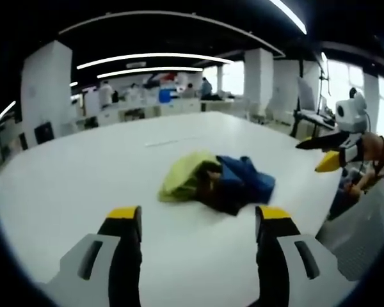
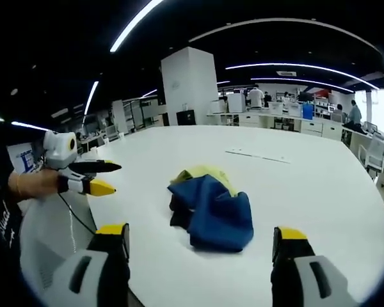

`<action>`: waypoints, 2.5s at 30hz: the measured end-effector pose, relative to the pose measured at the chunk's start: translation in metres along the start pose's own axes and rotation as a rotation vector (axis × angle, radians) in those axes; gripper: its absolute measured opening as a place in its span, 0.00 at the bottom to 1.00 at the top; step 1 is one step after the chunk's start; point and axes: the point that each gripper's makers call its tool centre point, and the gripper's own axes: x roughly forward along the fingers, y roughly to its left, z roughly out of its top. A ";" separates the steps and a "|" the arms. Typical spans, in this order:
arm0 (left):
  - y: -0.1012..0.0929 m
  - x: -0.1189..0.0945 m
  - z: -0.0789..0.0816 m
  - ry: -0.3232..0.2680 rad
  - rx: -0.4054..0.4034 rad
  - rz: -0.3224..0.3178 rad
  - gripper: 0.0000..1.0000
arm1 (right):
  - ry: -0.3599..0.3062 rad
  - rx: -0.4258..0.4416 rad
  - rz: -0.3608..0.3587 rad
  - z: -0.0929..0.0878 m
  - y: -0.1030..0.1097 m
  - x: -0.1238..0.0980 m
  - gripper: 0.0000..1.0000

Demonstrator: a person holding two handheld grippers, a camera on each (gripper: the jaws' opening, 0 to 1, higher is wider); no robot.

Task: Fold the garment on the visible template until the final outline fits inside the template.

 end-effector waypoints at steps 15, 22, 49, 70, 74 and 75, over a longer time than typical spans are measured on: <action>-0.002 0.035 -0.006 0.035 -0.078 -0.044 0.53 | -0.014 0.009 0.054 0.005 0.002 0.026 0.77; -0.005 0.055 -0.016 0.056 -0.118 -0.069 0.47 | 0.000 0.009 0.076 0.002 0.003 0.039 0.71; -0.018 0.107 -0.047 0.131 -0.193 -0.168 0.30 | 0.119 0.031 0.171 -0.024 0.012 0.094 0.37; -0.039 0.125 -0.057 0.176 -0.263 -0.198 0.16 | 0.173 0.022 0.079 -0.040 -0.006 0.103 0.05; -0.038 0.127 -0.055 0.173 -0.285 -0.184 0.13 | 0.171 0.029 0.075 -0.039 -0.008 0.103 0.00; -0.038 0.127 -0.054 0.170 -0.286 -0.181 0.13 | 0.167 0.032 0.074 -0.038 -0.008 0.103 0.00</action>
